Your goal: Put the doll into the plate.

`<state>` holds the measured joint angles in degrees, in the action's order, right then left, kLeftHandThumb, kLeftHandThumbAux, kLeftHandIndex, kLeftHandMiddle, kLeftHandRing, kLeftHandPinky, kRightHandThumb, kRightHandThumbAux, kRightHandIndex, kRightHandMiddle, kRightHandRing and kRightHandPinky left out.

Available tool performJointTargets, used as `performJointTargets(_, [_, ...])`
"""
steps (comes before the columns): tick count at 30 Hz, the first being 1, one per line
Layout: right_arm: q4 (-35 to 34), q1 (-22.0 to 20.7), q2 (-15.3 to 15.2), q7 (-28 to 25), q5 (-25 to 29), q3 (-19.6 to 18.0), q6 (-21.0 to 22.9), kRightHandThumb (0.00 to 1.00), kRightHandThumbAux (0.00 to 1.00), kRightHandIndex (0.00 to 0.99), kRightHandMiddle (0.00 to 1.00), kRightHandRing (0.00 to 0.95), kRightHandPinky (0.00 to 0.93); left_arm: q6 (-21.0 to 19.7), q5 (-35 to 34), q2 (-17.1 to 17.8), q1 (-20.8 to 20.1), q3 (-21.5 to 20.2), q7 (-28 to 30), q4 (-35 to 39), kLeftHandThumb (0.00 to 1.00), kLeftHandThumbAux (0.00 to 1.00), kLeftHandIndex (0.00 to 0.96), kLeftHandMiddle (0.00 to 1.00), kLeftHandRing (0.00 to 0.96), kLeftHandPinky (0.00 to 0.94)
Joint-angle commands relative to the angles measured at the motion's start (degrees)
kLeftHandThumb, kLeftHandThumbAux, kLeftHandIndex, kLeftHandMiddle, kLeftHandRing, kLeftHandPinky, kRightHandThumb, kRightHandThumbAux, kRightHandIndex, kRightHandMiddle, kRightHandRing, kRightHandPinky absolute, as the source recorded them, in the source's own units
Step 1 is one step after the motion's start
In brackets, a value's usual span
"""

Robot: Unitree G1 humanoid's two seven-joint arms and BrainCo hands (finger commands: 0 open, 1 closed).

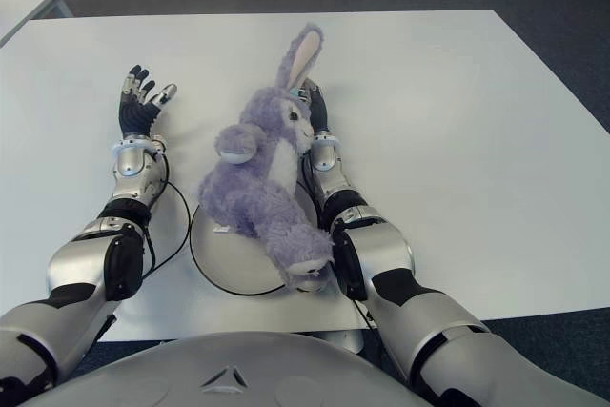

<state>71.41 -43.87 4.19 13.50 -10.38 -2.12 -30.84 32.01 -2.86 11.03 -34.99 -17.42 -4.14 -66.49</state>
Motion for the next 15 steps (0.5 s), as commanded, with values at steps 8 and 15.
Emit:
performJointTargets(8, [6.9, 12.8, 3.9, -0.3, -0.9, 0.5, 4.8, 0.011, 0.939, 0.281, 0.316, 0.303, 0.254, -5.9, 0.9, -5.9, 13.8, 1.6, 1.4, -9.4, 0.0, 0.822, 0.061, 0.085, 0.094, 0.129])
performJointTargets(15, [6.9, 12.7, 3.9, -0.5, -0.9, 0.3, 5.0, 0.021, 0.942, 0.278, 0.313, 0.298, 0.251, -6.4, 0.7, -5.7, 13.6, 1.7, 2.4, -9.4, 0.019, 0.825, 0.067, 0.087, 0.095, 0.131])
